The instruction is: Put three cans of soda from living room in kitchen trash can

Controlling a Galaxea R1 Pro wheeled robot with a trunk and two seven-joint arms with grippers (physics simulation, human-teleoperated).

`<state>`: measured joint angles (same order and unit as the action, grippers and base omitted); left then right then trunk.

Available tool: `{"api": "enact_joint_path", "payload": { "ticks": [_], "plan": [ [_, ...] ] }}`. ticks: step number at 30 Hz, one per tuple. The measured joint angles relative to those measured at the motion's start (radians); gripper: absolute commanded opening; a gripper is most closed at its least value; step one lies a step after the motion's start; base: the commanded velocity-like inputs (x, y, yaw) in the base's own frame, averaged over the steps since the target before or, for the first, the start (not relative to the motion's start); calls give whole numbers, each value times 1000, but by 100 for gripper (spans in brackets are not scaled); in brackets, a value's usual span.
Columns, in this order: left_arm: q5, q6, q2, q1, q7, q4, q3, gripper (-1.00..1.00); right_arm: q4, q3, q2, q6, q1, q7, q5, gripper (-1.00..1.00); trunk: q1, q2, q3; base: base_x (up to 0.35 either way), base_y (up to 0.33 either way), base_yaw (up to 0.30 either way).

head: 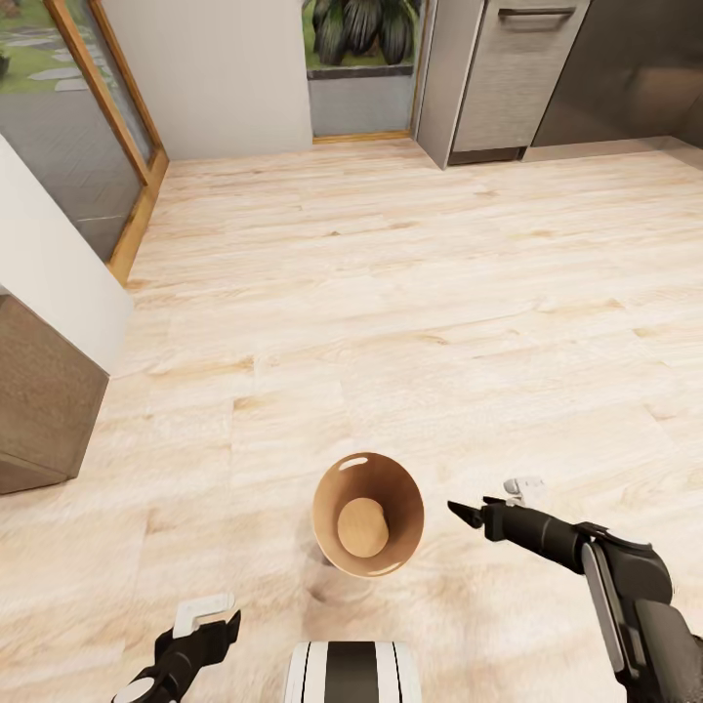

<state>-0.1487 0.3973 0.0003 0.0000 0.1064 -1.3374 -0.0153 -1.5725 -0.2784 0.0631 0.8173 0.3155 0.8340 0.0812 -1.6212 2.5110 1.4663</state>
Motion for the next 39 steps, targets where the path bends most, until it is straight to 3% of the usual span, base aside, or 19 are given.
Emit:
{"api": "enact_joint_path", "payload": {
  "ticks": [4, 5, 6, 13, 14, 18, 23, 39],
  "plan": [
    [0, 0, 2, 0, 0, 14, 0, 100, 0, 5, -28, 14, 17, -28, 3, 100, 0, 0, 0, 0, 0, 0],
    [1, -1, 4, -1, 0, 63, 0, 100, 0, 25, -62, 38, 26, -63, 5, 100, 0, 0, 0, 0, 0, 0],
    [2, -1, 4, -3, 0, 87, 0, 100, 0, 38, -73, 41, 28, -79, 7, 100, 0, 0, 0, 0, 0, 0],
    [6, -29, 5, -10, -1, 145, 0, 100, 0, 120, -97, 47, 29, -155, 9, 100, 0, 0, 0, 0, 0, 0],
    [6, -34, 5, -12, -1, 150, 0, 100, 0, 132, -120, 48, 30, -192, 9, 100, 0, 0, 0, 0, 0, 0],
    [8, -38, 10, -12, -1, 153, 0, 100, 1, 157, -159, 48, 30, -284, 12, 100, 0, 0, 0, 0, 0, 0],
    [9, -38, 12, -12, -1, 154, 0, 100, 3, 183, -165, 48, 30, -318, 14, 100, 0, 0, 0, 0, 0, 0],
    [9, -38, 12, -12, -1, 153, 0, 100, 10, 188, -165, 48, 30, -407, 16, 100, 0, 0, 0, 0, 0, 0]
  ]
}}
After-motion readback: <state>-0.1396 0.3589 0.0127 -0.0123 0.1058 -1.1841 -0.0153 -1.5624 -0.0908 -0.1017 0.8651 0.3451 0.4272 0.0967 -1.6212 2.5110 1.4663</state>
